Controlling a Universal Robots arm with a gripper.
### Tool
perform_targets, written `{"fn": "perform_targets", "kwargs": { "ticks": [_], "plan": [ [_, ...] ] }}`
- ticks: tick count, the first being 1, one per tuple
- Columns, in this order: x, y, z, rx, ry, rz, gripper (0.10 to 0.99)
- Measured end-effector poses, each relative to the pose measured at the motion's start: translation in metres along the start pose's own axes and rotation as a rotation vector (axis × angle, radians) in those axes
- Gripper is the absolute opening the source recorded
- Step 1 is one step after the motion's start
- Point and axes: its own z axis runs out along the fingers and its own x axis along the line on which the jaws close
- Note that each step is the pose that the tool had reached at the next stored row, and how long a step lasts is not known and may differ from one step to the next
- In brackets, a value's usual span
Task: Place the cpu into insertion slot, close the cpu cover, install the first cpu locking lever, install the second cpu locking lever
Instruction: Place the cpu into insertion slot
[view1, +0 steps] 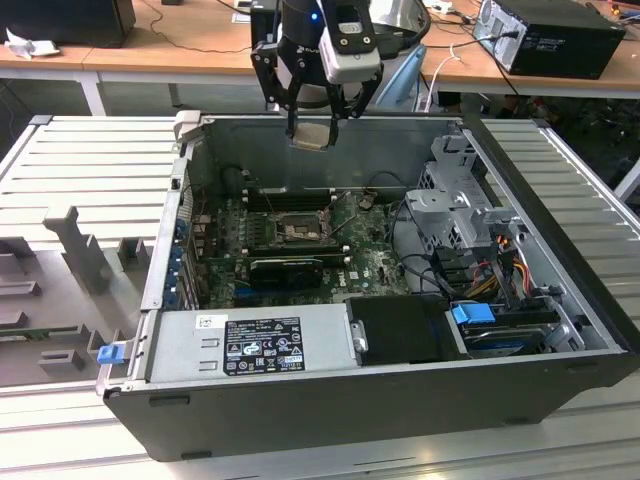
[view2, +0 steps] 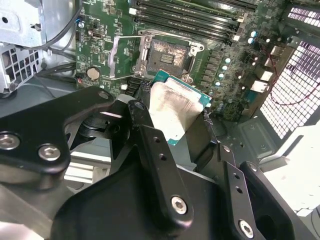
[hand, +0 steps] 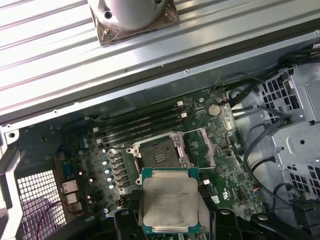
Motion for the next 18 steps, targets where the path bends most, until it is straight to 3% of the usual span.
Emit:
{"fn": "perform_targets", "kwargs": {
  "ticks": [18],
  "plan": [
    [0.0000, 0.0000, 0.0002, -0.002, -0.0115, 0.127, 0.529]
  ]
}}
